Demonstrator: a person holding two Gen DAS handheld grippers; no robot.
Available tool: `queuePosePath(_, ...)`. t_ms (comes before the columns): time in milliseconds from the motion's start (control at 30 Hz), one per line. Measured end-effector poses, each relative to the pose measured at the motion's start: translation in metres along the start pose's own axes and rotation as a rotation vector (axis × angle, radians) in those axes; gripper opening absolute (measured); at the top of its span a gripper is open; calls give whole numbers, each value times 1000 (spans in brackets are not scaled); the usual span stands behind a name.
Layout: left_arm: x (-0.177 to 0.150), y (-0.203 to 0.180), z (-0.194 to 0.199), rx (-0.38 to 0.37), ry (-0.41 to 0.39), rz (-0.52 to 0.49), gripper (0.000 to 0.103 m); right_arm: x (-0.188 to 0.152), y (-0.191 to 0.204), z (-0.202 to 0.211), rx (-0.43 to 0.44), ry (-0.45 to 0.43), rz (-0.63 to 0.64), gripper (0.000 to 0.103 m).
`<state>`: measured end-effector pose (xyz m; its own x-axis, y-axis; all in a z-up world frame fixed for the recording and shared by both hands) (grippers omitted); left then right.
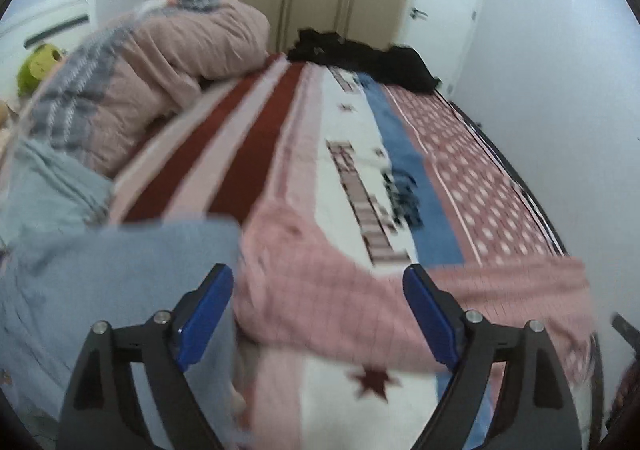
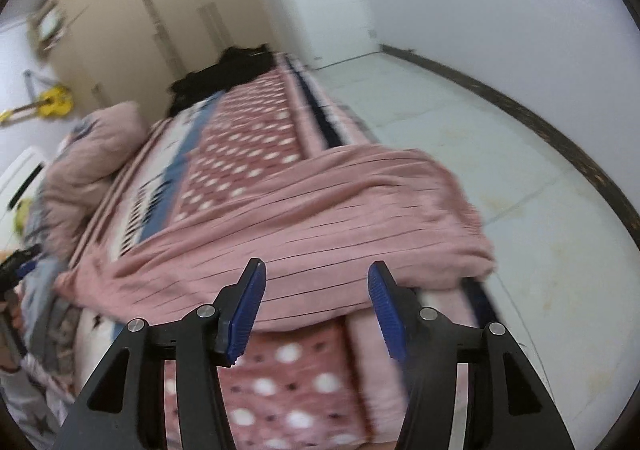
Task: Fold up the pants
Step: 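Fold the pants over with the left gripper while the right gripper releases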
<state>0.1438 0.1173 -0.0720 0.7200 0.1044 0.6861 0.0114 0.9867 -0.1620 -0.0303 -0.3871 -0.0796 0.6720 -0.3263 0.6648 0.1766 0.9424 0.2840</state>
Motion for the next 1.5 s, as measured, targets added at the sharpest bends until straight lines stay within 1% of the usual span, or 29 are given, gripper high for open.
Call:
queuePosePath(67,-23,-6,-7,-63,61,32,85,-6,18,-9,49,24,32,49)
queuePosePath(133,-48,-14,-20,-149,130,84,85,-11,32,-18,100,48,43,49)
queuePosePath(200,-68,-20,-38,-197,188,132,85,-17,41,-28,140,66,48,49)
queuePosePath(267,-84,-24,-63,-245,235,212,85,-20,48,-33,166,66,51,49)
queuePosePath(333,-87,-24,-87,-255,244,273,85,-20,51,-37,180,60,51,49)
queuePosePath(367,-84,-21,-99,-242,232,296,85,-21,52,-38,189,58,49,49)
queuePosePath(467,-65,-14,-122,-220,153,356,85,-20,54,-40,201,61,42,49)
queuePosePath(567,-43,-5,-142,-163,98,405,85,-19,49,-40,194,60,32,49)
queuePosePath(600,-35,-5,-147,-134,76,408,74,-18,48,-40,193,58,28,49)
queuePosePath(633,-29,-4,-150,-120,65,405,47,-18,46,-40,193,55,19,49)
queuePosePath(667,-24,-5,-153,-122,62,403,31,-17,45,-40,193,55,12,49)
queuePosePath(700,-19,-6,-156,-141,64,405,12,-17,43,-40,195,55,5,49)
queuePosePath(733,-11,-3,-154,-147,56,414,12,-18,42,-40,195,57,0,50)
queuePosePath(767,-5,-1,-147,-125,29,413,11,-17,41,-41,193,59,0,50)
queuePosePath(833,12,6,-121,-90,-66,378,10,-18,41,-42,186,61,5,50)
queuePosePath(867,19,8,-108,-80,-98,368,10,-18,40,-42,183,61,7,50)
queuePosePath(967,37,17,-74,-76,-165,368,10,-19,38,-42,189,69,0,50)
queuePosePath(1033,46,28,-56,-64,-192,360,10,-20,39,-42,199,75,-3,50)
queuePosePath(1100,53,38,-44,-40,-210,361,10,-21,41,-40,209,75,2,50)
queuePosePath(1200,63,58,-32,41,-232,363,10,-22,44,-37,227,74,7,50)
queuePosePath(1300,68,91,-23,153,-240,395,10,-24,45,-34,241,79,14,50)
queuePosePath(1333,69,106,-17,202,-251,421,10,-24,45,-33,244,80,16,50)
queuePosePath(1400,71,125,-5,284,-274,432,9,-23,44,-32,245,81,19,50)
queuePosePath(1433,72,129,-3,297,-271,424,9,-23,43,-32,245,82,19,50)
queuePosePath(1467,73,128,-1,288,-259,413,9,-22,43,-32,248,83,17,50)
queuePosePath(1500,73,123,-3,249,-237,400,9,-21,43,-33,250,84,16,50)
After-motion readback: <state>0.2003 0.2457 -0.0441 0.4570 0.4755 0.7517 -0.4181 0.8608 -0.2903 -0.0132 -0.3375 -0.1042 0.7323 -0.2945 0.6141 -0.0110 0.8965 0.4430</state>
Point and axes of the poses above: each gripper's, at about its wrist camera, not at the fingertips, and z roughly against the way its jaws point, y to its left, x to its top, the point moved 5 cm from there along -z, roughly the way its jaws point, and after that the axes turned 1 degree about -z, right-handed, at the moved point
